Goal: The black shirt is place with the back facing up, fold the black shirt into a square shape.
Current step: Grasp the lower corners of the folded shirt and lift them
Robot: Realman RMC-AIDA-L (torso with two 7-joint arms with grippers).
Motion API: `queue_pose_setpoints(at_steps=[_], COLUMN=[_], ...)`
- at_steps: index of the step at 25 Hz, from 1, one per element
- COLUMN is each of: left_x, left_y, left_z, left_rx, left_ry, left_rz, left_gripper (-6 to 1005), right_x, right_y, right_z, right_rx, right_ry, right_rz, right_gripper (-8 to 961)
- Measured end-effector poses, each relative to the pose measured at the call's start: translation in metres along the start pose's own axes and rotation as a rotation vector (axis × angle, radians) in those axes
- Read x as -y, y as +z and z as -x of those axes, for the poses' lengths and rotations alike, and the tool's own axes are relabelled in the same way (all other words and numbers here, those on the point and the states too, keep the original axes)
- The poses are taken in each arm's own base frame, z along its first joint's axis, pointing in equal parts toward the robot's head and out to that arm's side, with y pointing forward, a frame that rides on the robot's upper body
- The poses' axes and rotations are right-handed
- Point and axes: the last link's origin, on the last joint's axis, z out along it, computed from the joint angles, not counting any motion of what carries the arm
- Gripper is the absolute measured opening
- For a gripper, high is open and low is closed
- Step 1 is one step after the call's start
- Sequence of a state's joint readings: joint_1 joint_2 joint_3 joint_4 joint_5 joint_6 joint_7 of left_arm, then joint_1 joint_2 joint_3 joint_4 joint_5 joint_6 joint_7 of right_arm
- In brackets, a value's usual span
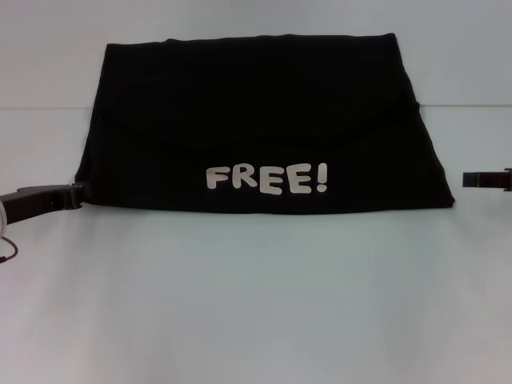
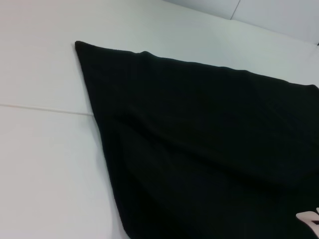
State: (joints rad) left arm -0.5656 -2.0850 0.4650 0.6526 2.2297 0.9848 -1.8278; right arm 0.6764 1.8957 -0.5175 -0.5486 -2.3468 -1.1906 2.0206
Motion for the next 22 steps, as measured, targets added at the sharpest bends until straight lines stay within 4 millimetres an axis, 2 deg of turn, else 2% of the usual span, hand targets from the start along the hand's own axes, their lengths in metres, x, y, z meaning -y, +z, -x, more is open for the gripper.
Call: queue_pose_setpoints(at_steps=[5, 14, 20, 22], left_x=[-0.002, -0.003, -0.003, -0.003], left_y=[0.002, 0.003, 0.004, 0.004], left_z=[-0.004, -0.009, -0.011, -0.011], left_rx=[-0.001, -0.006, -0.007, -0.007], left_ry=[0.010, 0.017, 0.022, 0.022], left_rz=[0.007, 0.009, 0.009, 0.008], left_gripper=[1, 1, 1, 1], right_x=[-0.006, -0.030, -0.033, -0.030], right_y=[0.022, 0.058, 0.065, 0.063], right_z=[-0.006, -0.002, -0.005, -0.006], right_rx=[0.002, -0.009, -0.024, -0.022], right_ry=[-0.022, -0.108, -0.115, -0.105], right_rz=[-0.054, -0.104, -0.110, -0.115], right_gripper=[554, 546, 536, 491])
